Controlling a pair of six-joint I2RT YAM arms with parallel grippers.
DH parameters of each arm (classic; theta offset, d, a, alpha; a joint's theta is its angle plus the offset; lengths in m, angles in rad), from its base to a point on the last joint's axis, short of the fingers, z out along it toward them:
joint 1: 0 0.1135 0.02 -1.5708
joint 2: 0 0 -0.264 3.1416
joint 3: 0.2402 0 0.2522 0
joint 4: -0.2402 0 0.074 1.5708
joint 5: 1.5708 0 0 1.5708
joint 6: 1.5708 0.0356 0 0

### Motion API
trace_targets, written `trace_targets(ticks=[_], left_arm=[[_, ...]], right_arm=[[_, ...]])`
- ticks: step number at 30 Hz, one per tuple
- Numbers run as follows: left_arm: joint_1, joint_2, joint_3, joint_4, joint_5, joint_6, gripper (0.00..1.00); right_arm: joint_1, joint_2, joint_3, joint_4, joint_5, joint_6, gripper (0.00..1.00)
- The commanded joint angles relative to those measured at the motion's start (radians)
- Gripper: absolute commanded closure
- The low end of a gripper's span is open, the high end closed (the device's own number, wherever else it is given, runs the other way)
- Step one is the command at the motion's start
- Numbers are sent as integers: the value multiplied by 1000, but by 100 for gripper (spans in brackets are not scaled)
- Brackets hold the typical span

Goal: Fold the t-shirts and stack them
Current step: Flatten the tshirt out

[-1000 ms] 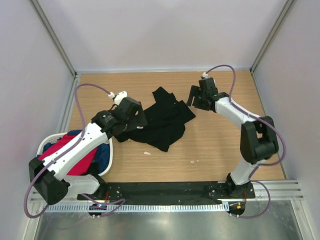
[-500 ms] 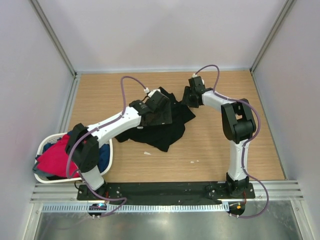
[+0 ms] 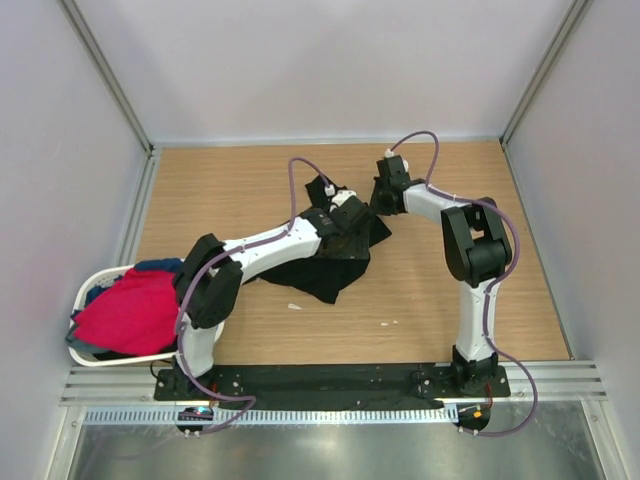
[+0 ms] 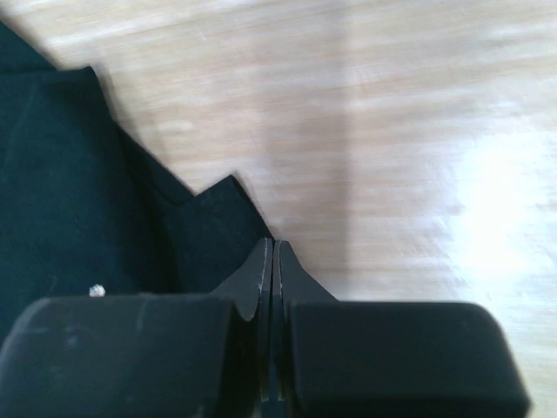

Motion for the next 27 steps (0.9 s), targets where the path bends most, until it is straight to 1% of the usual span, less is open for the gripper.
trace_targets(ticks=[1, 5, 6, 8, 9, 11, 12, 14, 15, 18, 19, 20, 21, 22, 23, 24, 25, 26, 27], left_arm=[[4, 22, 44, 18, -119, 27, 18], [6, 60, 73, 17, -205, 42, 18], [4, 77, 79, 10, -220, 38, 24], [4, 92, 83, 15, -247, 21, 29], [6, 109, 83, 18, -250, 19, 39], [4, 126, 79, 30, -248, 18, 42], [4, 135, 74, 46, -239, 18, 54], [4, 143, 73, 38, -239, 13, 74], [6, 140, 79, 17, -253, -11, 100], [6, 83, 88, -112, -305, -34, 100], [10, 4, 76, -144, -319, -51, 100], [15, -39, 62, -170, -331, -57, 100], [21, -101, 36, -203, -337, -63, 100], [38, -154, -16, -216, -348, -80, 100], [47, -273, -50, -244, -359, -92, 100], [55, -326, -82, -264, -375, -115, 100], [67, -375, -149, -285, -409, -138, 100], [73, -477, -180, -340, -420, -190, 100], [76, -518, -209, -376, -428, -223, 100]], right_arm=[[-11, -91, -65, -3, 79, -15, 99], [-37, -153, -120, -3, 91, -12, 99], [-45, -163, -131, -5, 94, -12, 99], [-54, -192, -163, -6, 108, -12, 99], [-66, -207, -177, -8, 111, -10, 99], [-76, -239, -217, -5, 114, -1, 99], [-80, -249, -237, -6, 114, 3, 99], [-92, -276, -257, -8, 109, 5, 99], [-95, -287, -272, -12, 112, 5, 99], [-100, -350, -282, -50, 189, -9, 99], [-105, -367, -279, -81, 206, -15, 99], [-109, -385, -276, -95, 215, -23, 99], [-115, -431, -271, -107, 224, -24, 99], [-123, -453, -265, -130, 223, -29, 99], [-135, -480, -263, -139, 221, -29, 99], [-141, -530, -257, -150, 221, -29, 99], [-143, -560, -253, -170, 220, -38, 99], [-145, -584, -248, -182, 220, -46, 99], [-145, -609, -240, -201, 221, -52, 99]])
